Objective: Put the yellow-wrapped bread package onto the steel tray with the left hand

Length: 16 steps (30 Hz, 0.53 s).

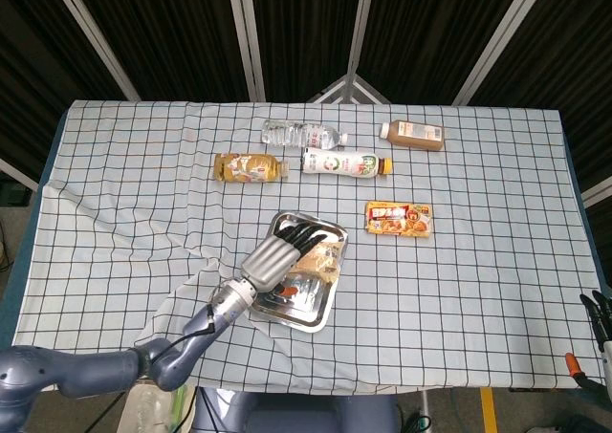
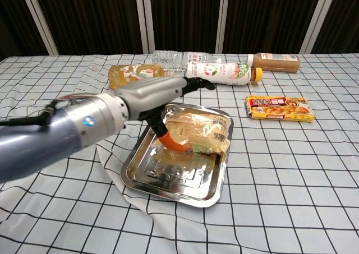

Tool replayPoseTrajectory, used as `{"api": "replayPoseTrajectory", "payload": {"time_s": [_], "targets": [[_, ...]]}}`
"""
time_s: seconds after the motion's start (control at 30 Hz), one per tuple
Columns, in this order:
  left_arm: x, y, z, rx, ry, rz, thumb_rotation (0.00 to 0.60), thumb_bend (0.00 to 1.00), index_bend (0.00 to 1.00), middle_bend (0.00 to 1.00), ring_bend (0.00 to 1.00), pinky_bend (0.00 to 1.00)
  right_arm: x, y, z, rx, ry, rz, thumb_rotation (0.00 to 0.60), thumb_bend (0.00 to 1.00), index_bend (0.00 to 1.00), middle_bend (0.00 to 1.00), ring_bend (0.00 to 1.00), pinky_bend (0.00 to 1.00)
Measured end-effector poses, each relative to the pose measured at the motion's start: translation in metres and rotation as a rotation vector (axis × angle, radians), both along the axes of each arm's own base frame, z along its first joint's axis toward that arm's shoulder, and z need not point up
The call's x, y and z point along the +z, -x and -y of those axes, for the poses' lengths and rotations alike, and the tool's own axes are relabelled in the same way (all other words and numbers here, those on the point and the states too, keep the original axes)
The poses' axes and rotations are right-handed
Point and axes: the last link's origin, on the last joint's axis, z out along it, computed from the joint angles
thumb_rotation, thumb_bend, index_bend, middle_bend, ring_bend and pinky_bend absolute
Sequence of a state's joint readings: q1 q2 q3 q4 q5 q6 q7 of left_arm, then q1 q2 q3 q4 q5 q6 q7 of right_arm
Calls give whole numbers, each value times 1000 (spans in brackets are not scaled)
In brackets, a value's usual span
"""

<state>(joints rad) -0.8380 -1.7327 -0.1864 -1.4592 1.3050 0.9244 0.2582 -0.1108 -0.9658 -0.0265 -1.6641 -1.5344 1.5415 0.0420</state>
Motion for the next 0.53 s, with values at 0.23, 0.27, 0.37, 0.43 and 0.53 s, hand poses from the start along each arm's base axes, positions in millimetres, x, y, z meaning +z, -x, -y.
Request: {"api": "replayPoseTrajectory", "payload": {"time_s": [0.23,0.27,0.37,0.43,0.53], "targets": [[109,79,44,102,-59,-41,600,77,0,0,0,87,-5,-5,-4,24,-12,-13,600,407,0,0,0,0],[123,98,54,138,-79,-61,600,77,0,0,0,76,-5,-5,-4,25,-11,-15,600,406,0,0,0,0],[157,153,95,277,-155,-100,600,77,0,0,0,50,-5,-5,-4,23,-1,-17,600,407,0,0,0,0],[170,180,121,360,-205,-114,600,79,0,0,0,50,-5,-5,-2,19,2,-18,600,407,0,0,0,0],[183,206,157,436,-264,-147,600,81,0,0,0,50,-7,-4,1,11,-3,-22,600,406,0,0,0,0]]}}
